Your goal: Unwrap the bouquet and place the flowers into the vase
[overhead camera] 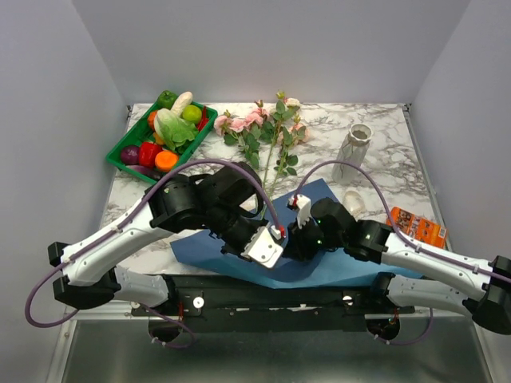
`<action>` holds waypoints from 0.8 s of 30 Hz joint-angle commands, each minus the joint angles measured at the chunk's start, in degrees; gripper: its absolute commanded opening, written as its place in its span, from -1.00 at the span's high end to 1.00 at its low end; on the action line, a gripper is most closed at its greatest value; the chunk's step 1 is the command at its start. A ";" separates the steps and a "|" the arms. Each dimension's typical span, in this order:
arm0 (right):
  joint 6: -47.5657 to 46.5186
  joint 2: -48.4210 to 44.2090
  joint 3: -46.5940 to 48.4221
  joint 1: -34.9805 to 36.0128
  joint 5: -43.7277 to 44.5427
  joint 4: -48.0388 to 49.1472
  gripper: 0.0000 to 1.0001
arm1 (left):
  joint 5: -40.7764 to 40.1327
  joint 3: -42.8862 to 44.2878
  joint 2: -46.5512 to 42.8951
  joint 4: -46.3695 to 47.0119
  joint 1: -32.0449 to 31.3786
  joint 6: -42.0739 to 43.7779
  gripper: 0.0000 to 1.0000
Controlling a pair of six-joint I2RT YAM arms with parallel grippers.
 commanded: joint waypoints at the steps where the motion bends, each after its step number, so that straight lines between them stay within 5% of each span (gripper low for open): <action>1: 5.80 -3.70 -3.72 4.45 2.53 -5.95 0.41 | -4.01 3.39 -1.40 -9.80 -0.25 -0.94 1.00; 4: 8.08 -5.98 -2.58 9.46 5.68 -9.20 0.46 | -8.57 6.73 -1.49 -9.01 -0.08 -0.32 1.00; 9: 14.33 -7.22 -0.48 20.79 15.78 -12.02 0.49 | -15.27 -5.11 -4.65 4.34 1.85 -5.33 1.00; 14: 23.64 -7.30 0.85 28.79 23.26 -16.42 0.55 | -8.18 -13.03 -0.54 6.99 8.62 -5.33 1.00; 20: 27.34 -8.97 3.22 29.16 29.21 -18.00 0.54 | -1.05 -13.92 4.83 4.80 10.47 -2.79 1.00; 23: 29.88 -10.55 8.12 29.07 38.88 -22.04 0.23 | -1.55 -15.93 3.18 5.49 8.72 -2.96 1.00; 24: 30.33 -10.56 9.36 28.89 44.92 -23.09 -0.03 | -2.08 -17.16 2.47 5.49 8.02 -2.70 1.00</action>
